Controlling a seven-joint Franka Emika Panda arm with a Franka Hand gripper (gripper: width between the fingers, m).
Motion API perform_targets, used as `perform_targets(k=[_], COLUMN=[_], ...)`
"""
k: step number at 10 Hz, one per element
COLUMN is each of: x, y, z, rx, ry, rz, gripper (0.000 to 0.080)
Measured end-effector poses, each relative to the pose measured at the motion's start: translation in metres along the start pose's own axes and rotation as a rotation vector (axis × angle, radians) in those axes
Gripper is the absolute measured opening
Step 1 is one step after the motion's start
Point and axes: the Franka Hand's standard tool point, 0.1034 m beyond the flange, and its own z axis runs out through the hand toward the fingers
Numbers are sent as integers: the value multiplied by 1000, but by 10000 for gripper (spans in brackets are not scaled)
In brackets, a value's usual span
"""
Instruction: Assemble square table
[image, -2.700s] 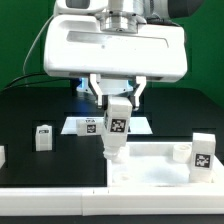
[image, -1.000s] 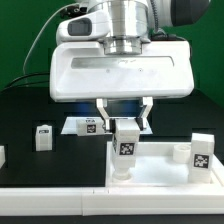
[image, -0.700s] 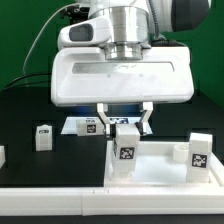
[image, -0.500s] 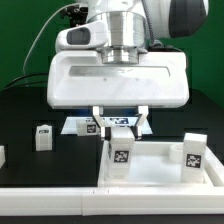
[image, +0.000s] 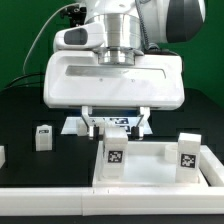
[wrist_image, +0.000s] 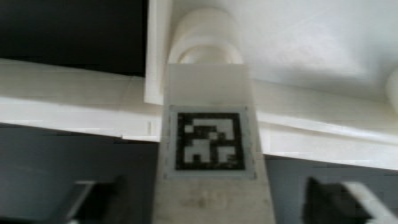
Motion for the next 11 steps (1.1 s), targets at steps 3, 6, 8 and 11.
perform_targets(k=[3,6,8,11], x=[3,15,9,11], y=[-2,-2,-4,-3], z=[2,5,8,10], rx=[42,120,151,150], ry=[-74,-312,-471,-477], rz=[93,193,222,238], gripper=[641,649,649,626])
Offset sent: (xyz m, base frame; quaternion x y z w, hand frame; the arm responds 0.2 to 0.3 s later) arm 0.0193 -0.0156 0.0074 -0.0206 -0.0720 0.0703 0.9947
